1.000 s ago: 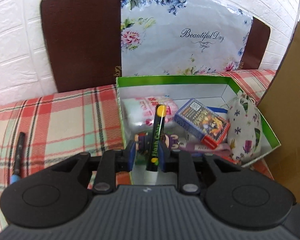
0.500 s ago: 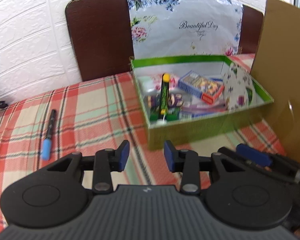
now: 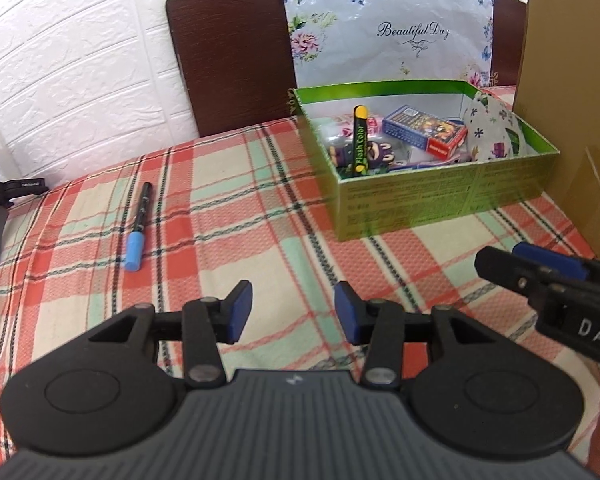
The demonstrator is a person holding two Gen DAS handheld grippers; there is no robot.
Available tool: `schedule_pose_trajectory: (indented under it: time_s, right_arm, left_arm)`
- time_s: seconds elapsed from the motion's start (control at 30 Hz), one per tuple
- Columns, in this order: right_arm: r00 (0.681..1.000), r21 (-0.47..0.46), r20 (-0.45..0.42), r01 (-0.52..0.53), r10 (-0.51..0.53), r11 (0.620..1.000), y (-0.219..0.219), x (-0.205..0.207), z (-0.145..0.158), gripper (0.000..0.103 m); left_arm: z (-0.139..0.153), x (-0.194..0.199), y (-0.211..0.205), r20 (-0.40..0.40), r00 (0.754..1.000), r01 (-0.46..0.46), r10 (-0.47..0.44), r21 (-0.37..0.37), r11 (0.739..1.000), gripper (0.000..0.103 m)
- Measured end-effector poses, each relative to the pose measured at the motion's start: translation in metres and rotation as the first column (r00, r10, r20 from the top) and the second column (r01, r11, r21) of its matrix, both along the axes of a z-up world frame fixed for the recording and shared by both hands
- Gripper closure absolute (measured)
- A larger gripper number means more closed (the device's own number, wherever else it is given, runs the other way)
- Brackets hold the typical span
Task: Organize objects
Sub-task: 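Withdraw both grippers from the green box toward the blue-capped marker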
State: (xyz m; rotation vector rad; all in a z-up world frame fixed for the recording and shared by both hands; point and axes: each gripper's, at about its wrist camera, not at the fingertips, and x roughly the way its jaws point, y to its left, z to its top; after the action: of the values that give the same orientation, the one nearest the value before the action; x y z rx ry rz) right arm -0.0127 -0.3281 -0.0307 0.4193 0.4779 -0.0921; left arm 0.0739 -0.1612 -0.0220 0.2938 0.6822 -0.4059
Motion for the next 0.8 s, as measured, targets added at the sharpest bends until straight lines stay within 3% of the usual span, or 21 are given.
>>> schedule_pose_trajectory:
  time_s: [0.4, 0.8]
  right_arm:
    - [0.997, -0.050, -0.042, -0.068, 0.066, 0.996, 0.032, 0.011, 0.001, 0.057]
    - [0.981, -0.116, -0.108, -0.172, 0.160, 0.978, 0.078, 0.032, -0.003, 0.054]
  left_arm:
    - [-0.012, 0.005, 0.041, 0.030, 0.996, -0.081, 0.080, 0.017, 0.997, 0.045]
    - [-0.029, 0.028, 0.096, 0.022, 0.980, -0.198, 0.198, 0.010, 0.980, 0.043]
